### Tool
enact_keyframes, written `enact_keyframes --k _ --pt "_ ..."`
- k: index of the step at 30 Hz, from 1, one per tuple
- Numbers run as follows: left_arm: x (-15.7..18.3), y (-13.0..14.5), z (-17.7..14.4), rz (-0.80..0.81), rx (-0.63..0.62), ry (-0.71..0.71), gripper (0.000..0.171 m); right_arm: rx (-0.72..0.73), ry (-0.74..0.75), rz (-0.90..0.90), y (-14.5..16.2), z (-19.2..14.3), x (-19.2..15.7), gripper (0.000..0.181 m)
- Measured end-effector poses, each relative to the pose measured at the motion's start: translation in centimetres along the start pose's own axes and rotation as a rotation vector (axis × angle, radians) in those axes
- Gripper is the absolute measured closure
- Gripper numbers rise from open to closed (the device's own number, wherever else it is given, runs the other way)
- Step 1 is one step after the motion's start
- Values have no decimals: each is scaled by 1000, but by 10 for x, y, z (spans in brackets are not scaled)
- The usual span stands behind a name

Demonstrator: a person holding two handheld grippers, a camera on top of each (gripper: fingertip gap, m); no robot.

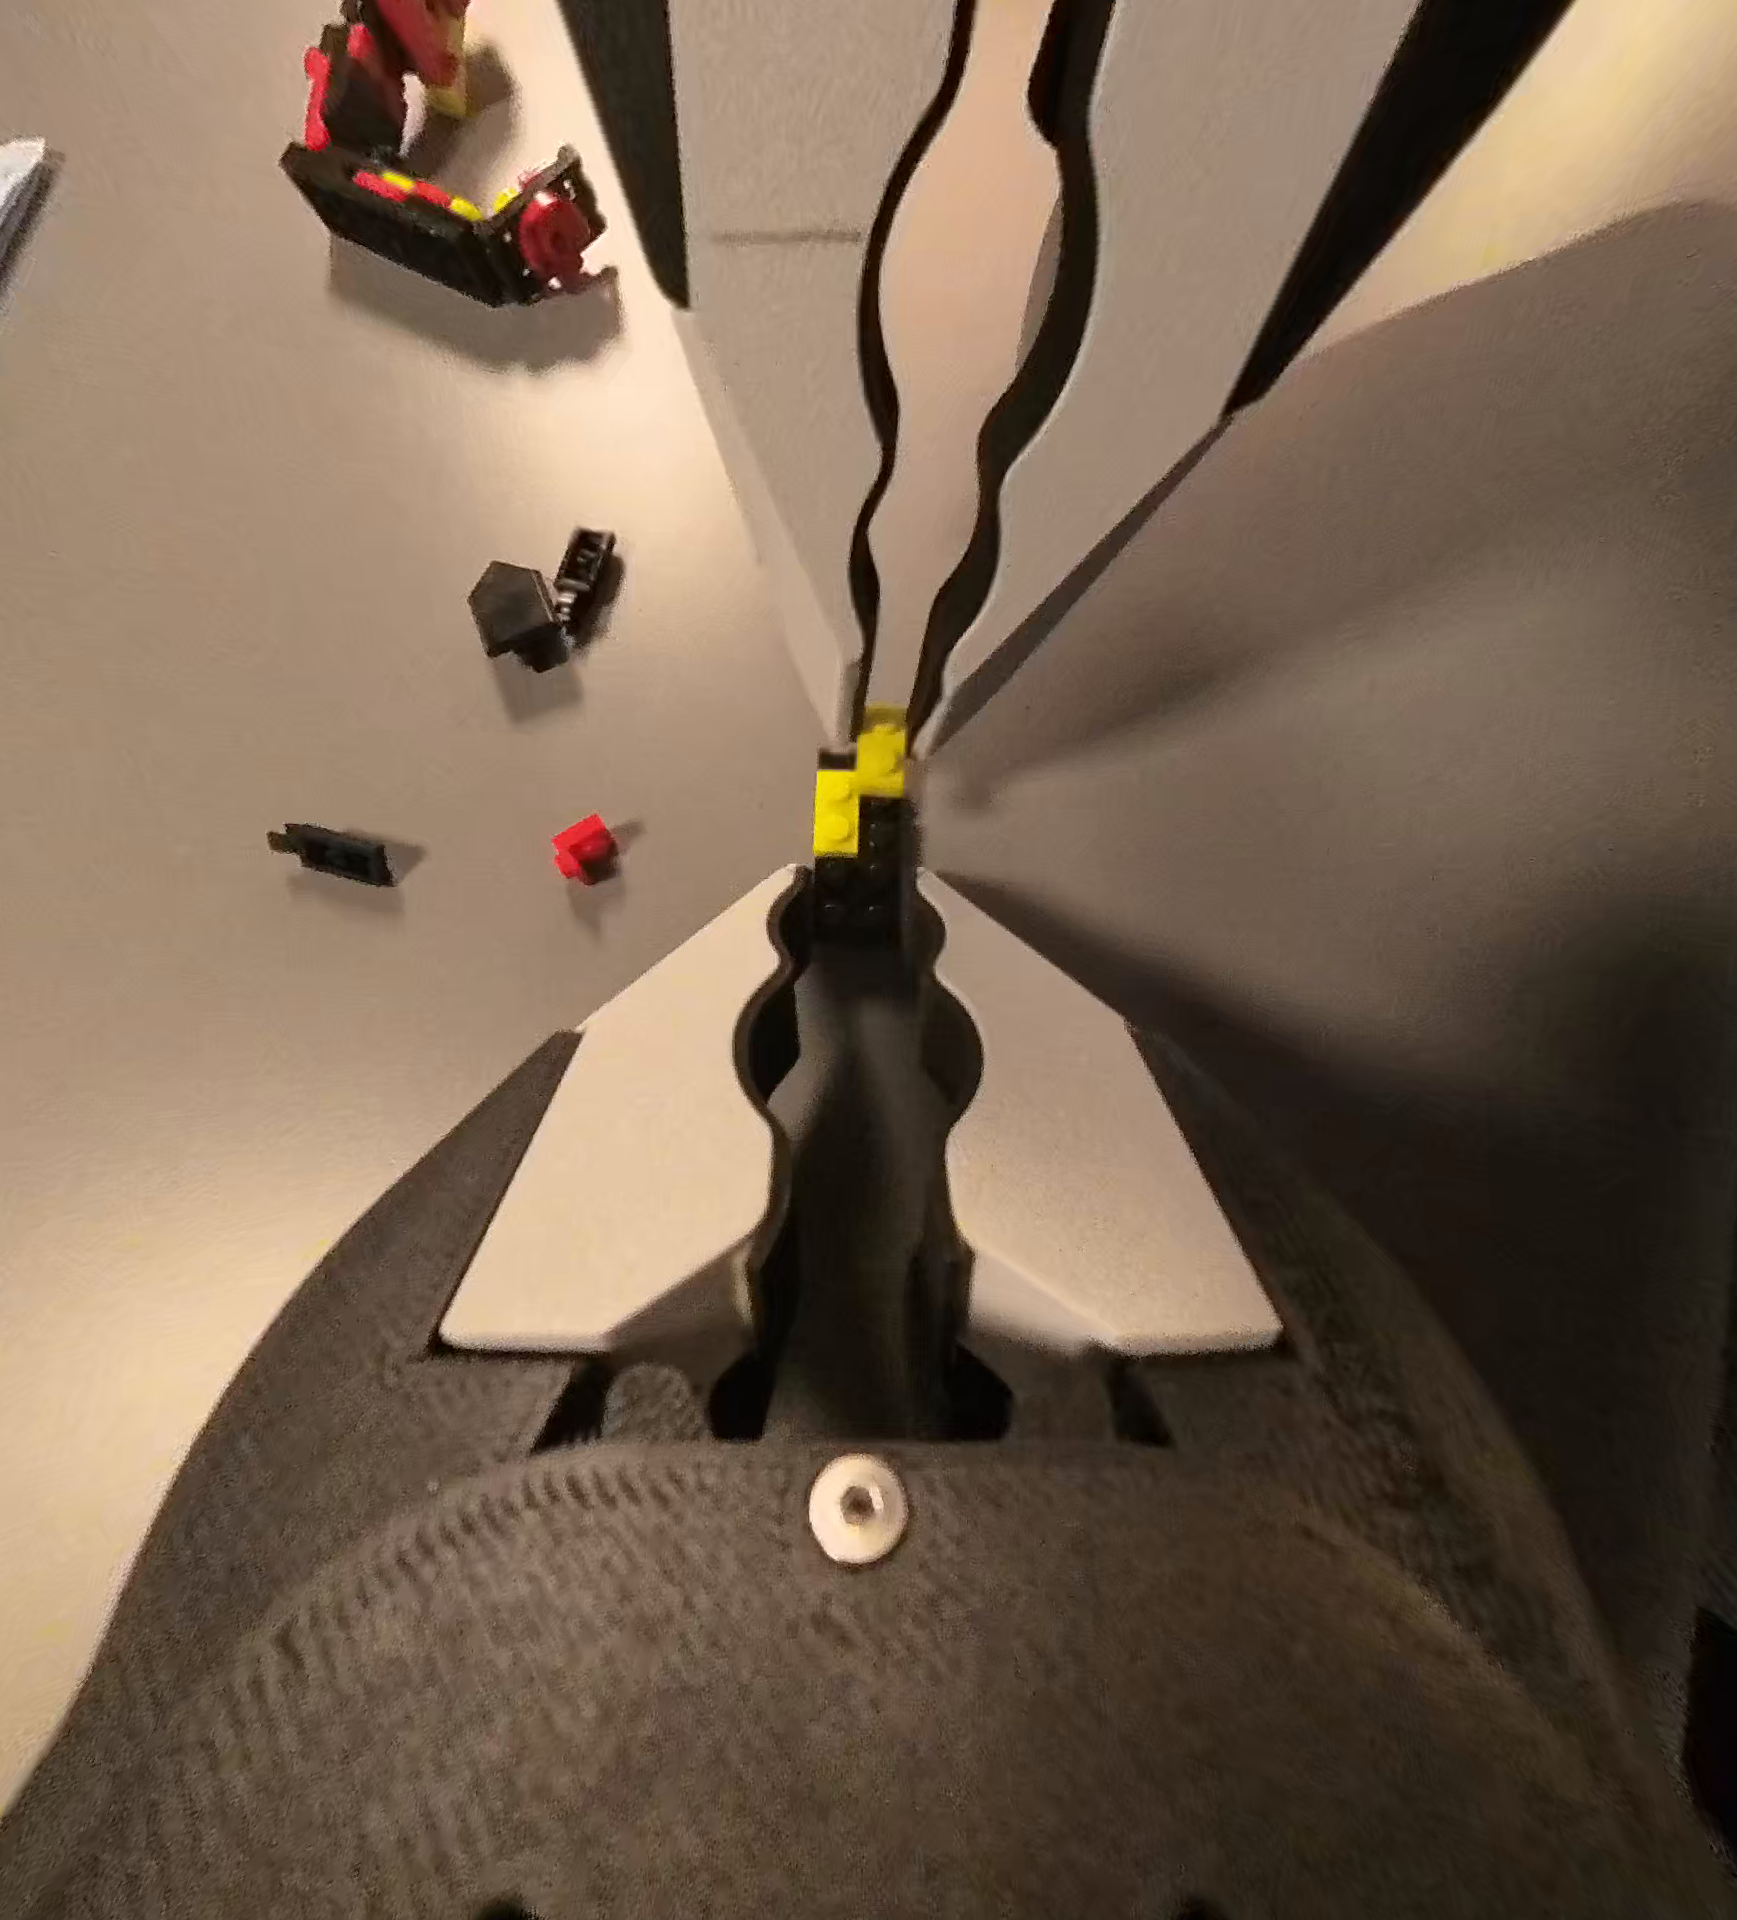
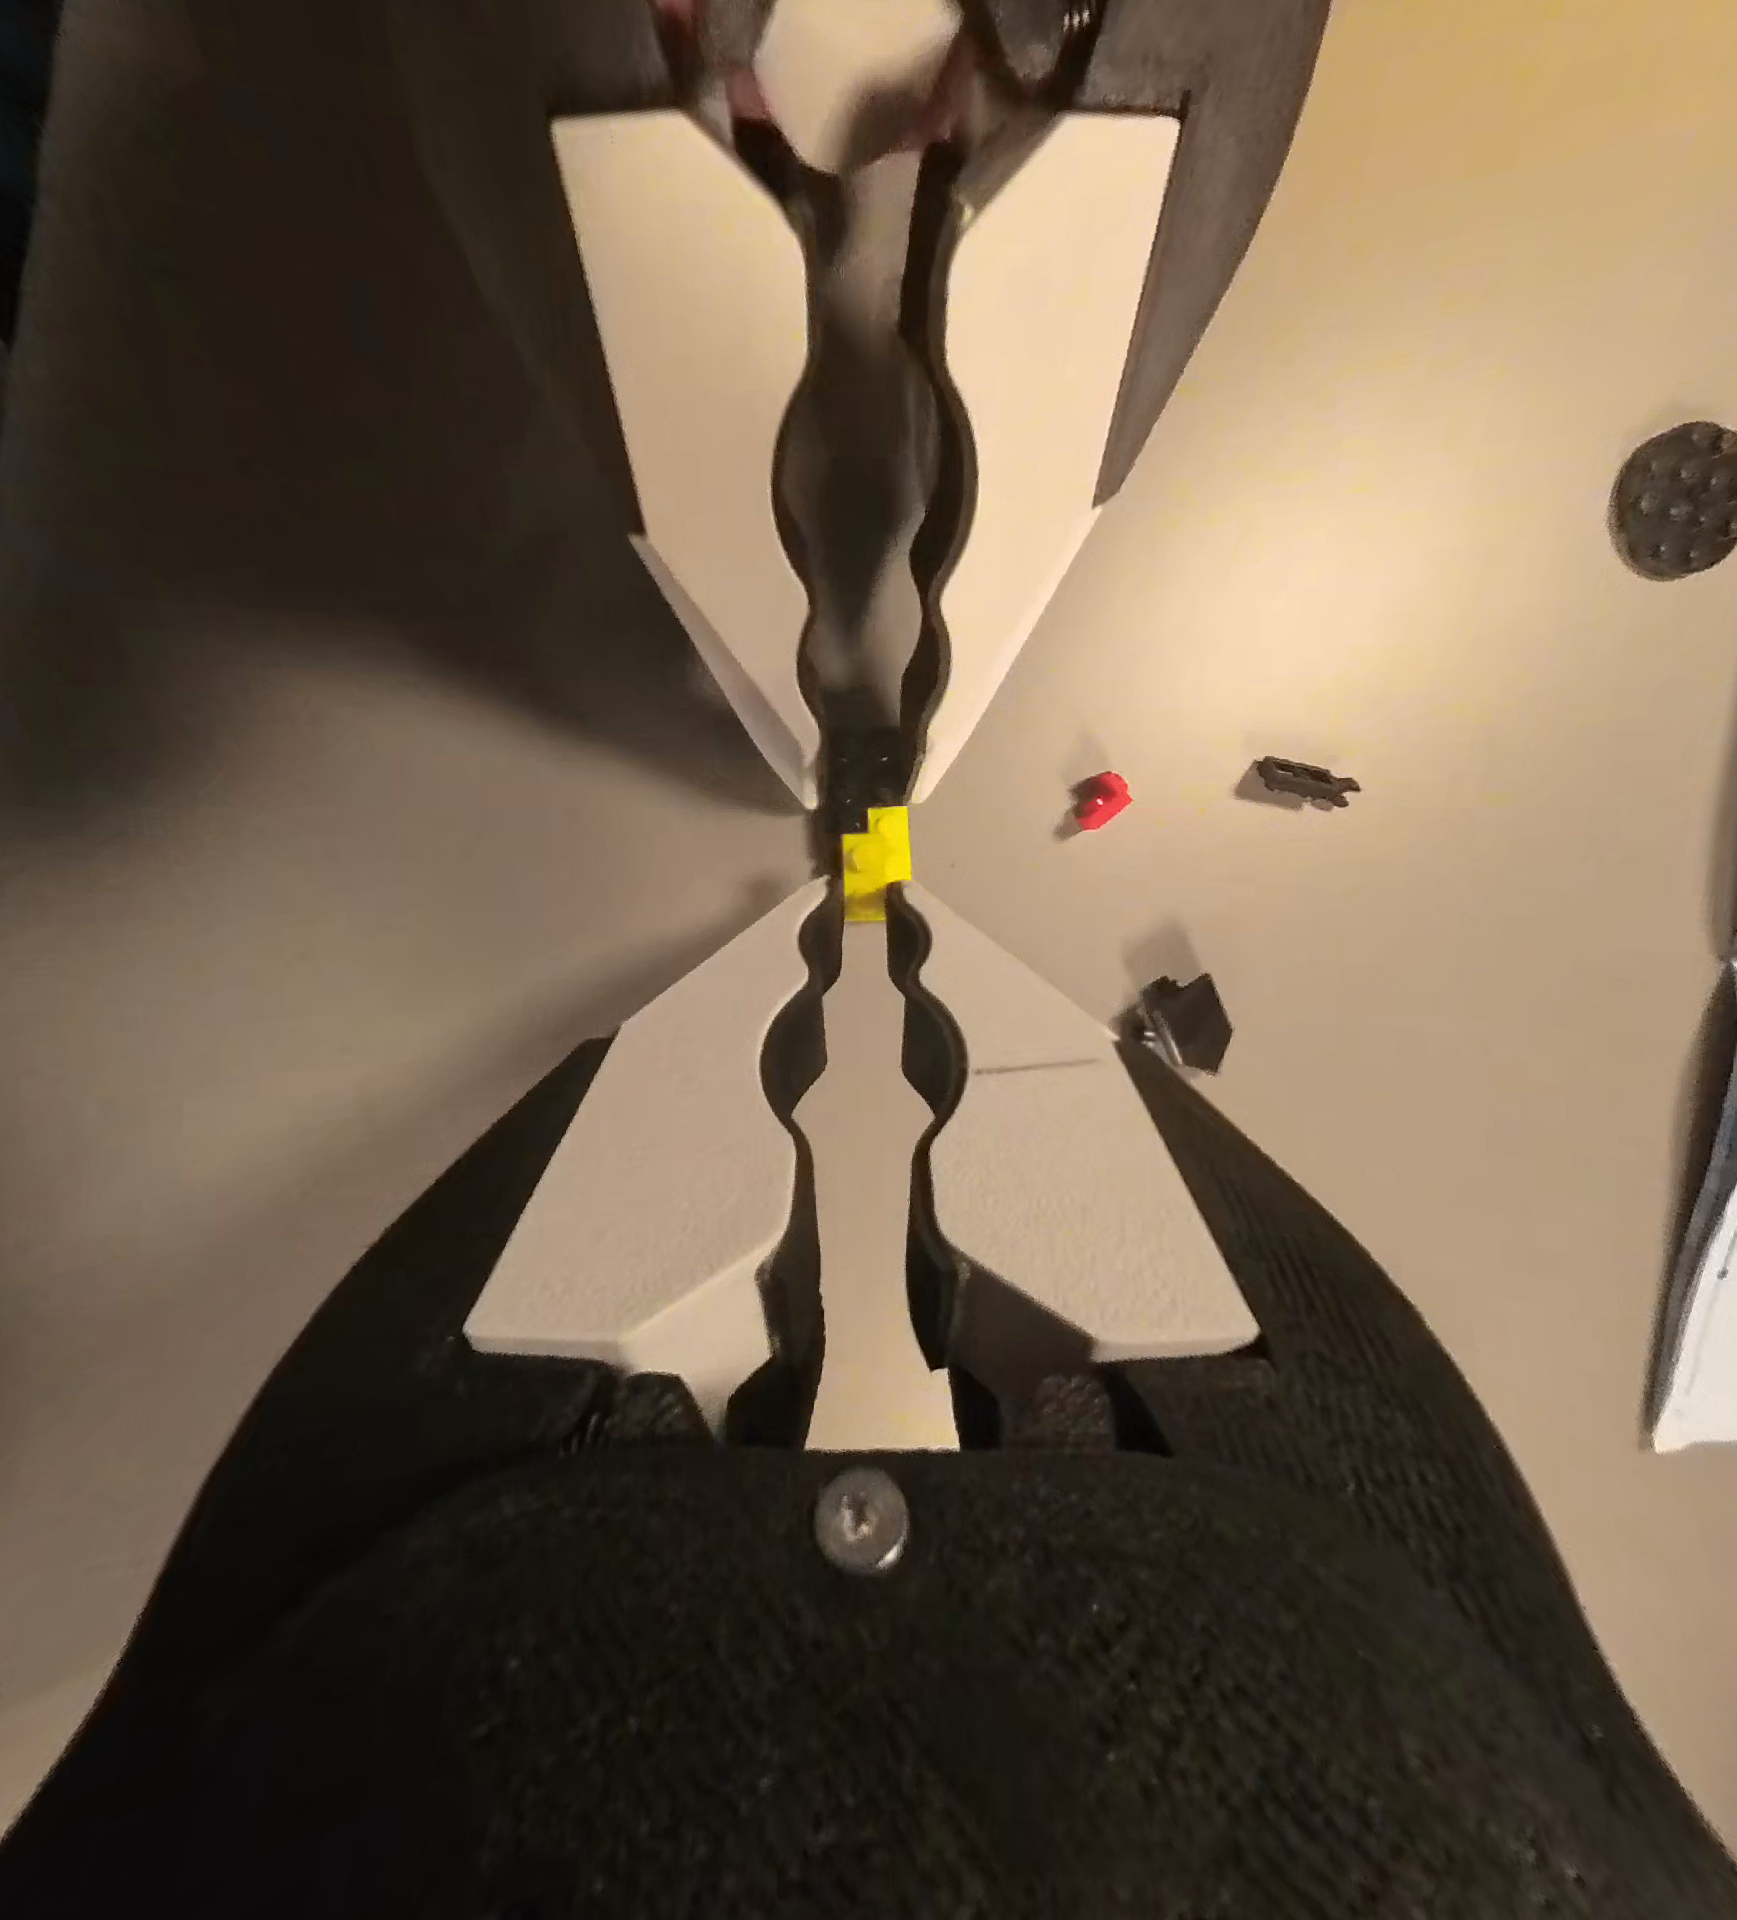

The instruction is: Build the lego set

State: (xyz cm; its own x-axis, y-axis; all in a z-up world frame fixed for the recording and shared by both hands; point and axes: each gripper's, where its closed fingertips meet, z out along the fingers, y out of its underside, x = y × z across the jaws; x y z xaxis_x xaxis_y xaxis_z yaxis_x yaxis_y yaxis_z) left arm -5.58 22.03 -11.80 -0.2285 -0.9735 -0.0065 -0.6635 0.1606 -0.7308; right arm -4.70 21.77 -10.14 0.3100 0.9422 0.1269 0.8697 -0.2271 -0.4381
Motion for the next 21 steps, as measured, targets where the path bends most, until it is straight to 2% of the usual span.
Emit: enact_keyframes --k 2,6,10,21 --pt "0 -1 1 -11 -1 -20 156 -15 26 -17 0 1 2 175" --pt "-3 0 -2 -1 10 -52 138 -39 48 -59 2 4 1 175" --pt "5 1 -1 -10 21 2 154 -37 71 -94 -1 5 0 175" --pt "5 0 0 -18 30 -1 156 -90 103 -162 3 6 -1 175"
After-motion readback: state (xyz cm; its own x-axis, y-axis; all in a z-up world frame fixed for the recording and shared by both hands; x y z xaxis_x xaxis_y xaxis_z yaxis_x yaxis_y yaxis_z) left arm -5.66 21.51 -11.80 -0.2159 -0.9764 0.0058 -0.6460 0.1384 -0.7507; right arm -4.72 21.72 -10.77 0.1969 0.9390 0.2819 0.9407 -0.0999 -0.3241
